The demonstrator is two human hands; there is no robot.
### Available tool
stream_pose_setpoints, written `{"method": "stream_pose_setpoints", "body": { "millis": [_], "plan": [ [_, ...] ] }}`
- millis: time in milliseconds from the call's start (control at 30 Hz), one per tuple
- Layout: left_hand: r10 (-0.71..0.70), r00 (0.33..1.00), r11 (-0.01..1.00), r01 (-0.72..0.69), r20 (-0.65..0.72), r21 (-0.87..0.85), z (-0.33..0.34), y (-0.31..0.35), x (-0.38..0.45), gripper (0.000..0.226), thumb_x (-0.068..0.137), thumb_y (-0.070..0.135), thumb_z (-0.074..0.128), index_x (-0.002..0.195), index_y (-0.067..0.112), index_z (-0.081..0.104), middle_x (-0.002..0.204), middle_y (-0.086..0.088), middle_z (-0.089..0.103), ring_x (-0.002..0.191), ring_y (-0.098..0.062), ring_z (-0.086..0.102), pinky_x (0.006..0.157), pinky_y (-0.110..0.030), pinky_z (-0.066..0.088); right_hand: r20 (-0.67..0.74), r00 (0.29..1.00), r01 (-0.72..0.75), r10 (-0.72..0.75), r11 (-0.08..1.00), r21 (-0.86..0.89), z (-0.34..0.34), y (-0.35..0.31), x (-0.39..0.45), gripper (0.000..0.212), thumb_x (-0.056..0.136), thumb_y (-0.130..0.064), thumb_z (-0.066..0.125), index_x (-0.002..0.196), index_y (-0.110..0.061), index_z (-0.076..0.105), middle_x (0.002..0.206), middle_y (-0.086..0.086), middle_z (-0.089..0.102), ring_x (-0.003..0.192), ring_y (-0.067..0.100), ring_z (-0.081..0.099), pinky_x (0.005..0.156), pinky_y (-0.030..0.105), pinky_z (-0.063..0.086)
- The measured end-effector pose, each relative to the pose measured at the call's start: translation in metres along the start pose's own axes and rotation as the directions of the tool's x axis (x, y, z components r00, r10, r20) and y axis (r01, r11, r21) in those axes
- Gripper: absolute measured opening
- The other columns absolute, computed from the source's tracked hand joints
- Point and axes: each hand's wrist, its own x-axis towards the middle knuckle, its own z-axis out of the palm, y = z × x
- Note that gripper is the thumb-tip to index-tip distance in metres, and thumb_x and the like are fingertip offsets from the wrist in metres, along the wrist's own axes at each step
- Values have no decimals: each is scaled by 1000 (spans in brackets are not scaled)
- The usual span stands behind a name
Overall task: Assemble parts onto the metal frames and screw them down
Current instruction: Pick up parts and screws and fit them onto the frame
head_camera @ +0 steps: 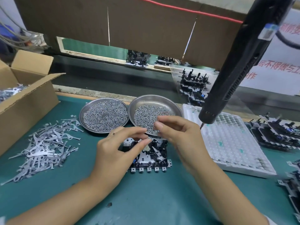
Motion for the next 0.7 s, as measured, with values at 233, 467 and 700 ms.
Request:
{"method": "stream_pose_setpoints", "body": {
  "millis": [233,467,700],
  "plan": [
    [52,998,998,-53,-42,-16,1,-2,-2,28,71,17,77,97,23,68,84,9,71,83,-4,66,84,-18,47,44,985,-173,168,934,311,18,5,-26,15,67,-4,73,82,-6,75,79,12,71,76,19,70,71,24,56],
    [89,995,996,-90,-52,-21,2,-4,-2,24,72,21,76,95,19,69,83,9,70,82,-4,66,82,-17,47,31,974,-216,223,888,406,19,5,-28,17,67,-1,72,83,-3,73,78,12,71,76,20,71,69,23,56],
    [109,993,993,-111,-52,-42,3,-8,-1,26,71,18,78,95,21,68,83,8,69,81,-8,66,81,-18,46,58,964,-259,260,866,427,16,6,-26,15,65,0,73,79,-4,75,83,16,71,81,23,71,71,25,57]
  ]
}}
